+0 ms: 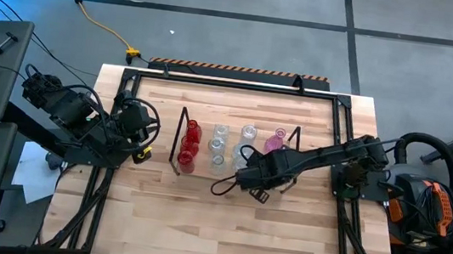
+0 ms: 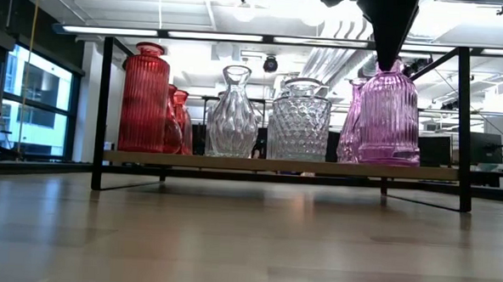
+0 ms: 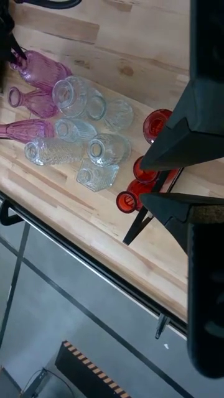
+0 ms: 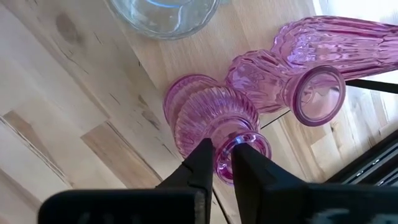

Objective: Sort vases onto shelf
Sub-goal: Put the transparent vase aligned with the other transparent vase on the shelf

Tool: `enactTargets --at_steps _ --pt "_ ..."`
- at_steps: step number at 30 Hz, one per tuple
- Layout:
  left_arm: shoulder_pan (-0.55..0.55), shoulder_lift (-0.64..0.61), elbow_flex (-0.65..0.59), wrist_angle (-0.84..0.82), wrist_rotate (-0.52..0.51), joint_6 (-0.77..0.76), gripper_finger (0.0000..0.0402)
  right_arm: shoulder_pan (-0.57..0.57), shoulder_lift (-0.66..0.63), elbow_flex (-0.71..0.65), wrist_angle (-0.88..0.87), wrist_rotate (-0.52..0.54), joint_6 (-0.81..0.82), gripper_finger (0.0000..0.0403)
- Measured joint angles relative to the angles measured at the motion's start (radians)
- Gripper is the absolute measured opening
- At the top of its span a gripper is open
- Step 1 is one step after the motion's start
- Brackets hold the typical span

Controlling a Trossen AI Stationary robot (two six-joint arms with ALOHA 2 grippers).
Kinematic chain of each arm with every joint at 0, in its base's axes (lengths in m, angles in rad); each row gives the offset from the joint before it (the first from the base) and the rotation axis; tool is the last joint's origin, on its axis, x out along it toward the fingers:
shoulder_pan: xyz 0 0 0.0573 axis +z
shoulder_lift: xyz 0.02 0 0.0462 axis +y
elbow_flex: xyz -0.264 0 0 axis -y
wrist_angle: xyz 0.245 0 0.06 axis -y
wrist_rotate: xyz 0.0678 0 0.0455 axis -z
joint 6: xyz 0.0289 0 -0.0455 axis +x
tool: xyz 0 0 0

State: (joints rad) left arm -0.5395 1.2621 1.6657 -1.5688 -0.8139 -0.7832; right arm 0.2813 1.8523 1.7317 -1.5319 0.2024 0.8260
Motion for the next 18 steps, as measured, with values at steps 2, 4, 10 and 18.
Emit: enactTargets --at_steps 2,4,10,18 --pt "0.0 0.0 0.0 0.0 0.0 0.0 0.006 0.0 0.0 0.0 0.0 0.0 -0.008 0.003" --pt "0.0 0.0 0.0 0.0 0.0 0.0 0.006 0.0 0.0 0.0 0.001 0.0 -0.016 0.0035" --pt "0.0 0.0 0.0 0.0 0.0 0.0 0.006 -0.001 0.001 0.0 0.004 0.001 -0.02 0.0053" --pt "0.0 0.0 0.0 -0.001 -0.005 0.0 0.006 -0.001 0.001 0.0 0.005 0.005 -0.018 0.0067"
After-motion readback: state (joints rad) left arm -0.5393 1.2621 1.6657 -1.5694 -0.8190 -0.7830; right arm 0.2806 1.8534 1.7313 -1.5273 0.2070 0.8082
